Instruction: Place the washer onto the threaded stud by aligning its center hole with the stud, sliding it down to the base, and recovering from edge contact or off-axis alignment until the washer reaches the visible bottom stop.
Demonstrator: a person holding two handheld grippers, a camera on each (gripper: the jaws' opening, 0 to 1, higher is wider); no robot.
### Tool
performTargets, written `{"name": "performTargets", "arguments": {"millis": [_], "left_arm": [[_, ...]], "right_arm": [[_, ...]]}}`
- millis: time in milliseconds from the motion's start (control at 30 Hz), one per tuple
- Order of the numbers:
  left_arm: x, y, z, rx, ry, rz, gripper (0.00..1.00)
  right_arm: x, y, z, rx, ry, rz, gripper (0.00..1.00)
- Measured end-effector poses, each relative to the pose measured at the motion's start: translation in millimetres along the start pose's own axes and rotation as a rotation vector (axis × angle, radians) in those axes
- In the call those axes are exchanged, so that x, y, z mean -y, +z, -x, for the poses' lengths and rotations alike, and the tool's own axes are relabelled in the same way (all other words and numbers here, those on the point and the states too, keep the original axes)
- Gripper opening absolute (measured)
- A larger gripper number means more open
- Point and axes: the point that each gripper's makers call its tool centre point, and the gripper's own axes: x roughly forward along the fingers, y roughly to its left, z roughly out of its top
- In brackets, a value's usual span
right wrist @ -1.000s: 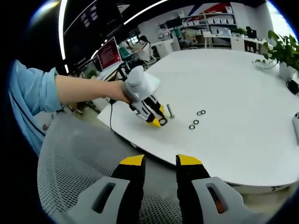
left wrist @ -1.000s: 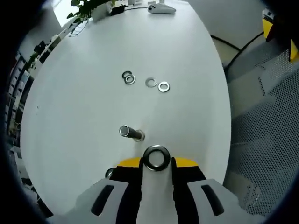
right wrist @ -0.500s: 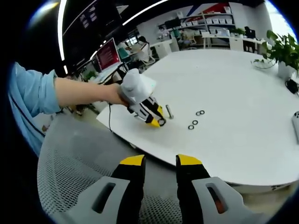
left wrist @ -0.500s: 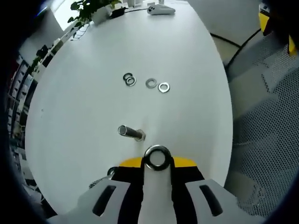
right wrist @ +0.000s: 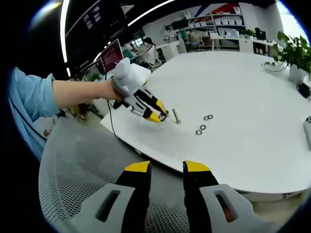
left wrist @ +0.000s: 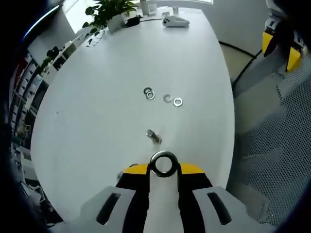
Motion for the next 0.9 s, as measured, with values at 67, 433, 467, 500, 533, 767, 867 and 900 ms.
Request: {"name": "performTargets", "arguments": {"millis": [67, 433, 467, 500, 533, 767, 867, 900], "left_arm": [[-7.0, 2.1, 8.8, 0.015, 0.018, 0.007, 0.19], [-32.3, -2.3, 24.3, 0.020, 0.071, 0.049, 0.19], [-33.1, -3.4, 23.9, 0.015, 0.072, 0.049, 0.19], [-34.1, -3.9, 23.7, 0.013, 0.075, 0.047, 0.19], [-35.5, -4.5, 23.3, 0.011, 0.076, 0.048, 0.19], [-45.5, -12.1, 14.2, -0.020, 0.072, 0.070, 0.19], [-47.3, -12.9, 11.1, -0.024, 0.070, 0.076, 0.19], [-46.6, -13.3, 10.2, -0.028, 0.064, 0.082, 0.19]], "right_arm": [[0.0, 0.1, 0.0, 0.001, 0.000, -0.001, 0.28], [0.1, 0.9, 0.4, 0.008, -0.001, -0.005, 0.28], [0.2, 1.0, 0.5, 0.009, -0.001, -0.005, 0.28], [0.4, 1.2, 0.5, 0.010, -0.002, -0.006, 0.28], [0.4, 1.2, 0.5, 0.010, -0.002, -0.007, 0.28], [0.5, 1.5, 0.7, 0.012, -0.004, -0.009, 0.28], [0.6, 1.4, 0.9, 0.013, -0.005, -0.011, 0.28], [0.6, 1.3, 1.0, 0.013, -0.005, -0.011, 0.28]]}}
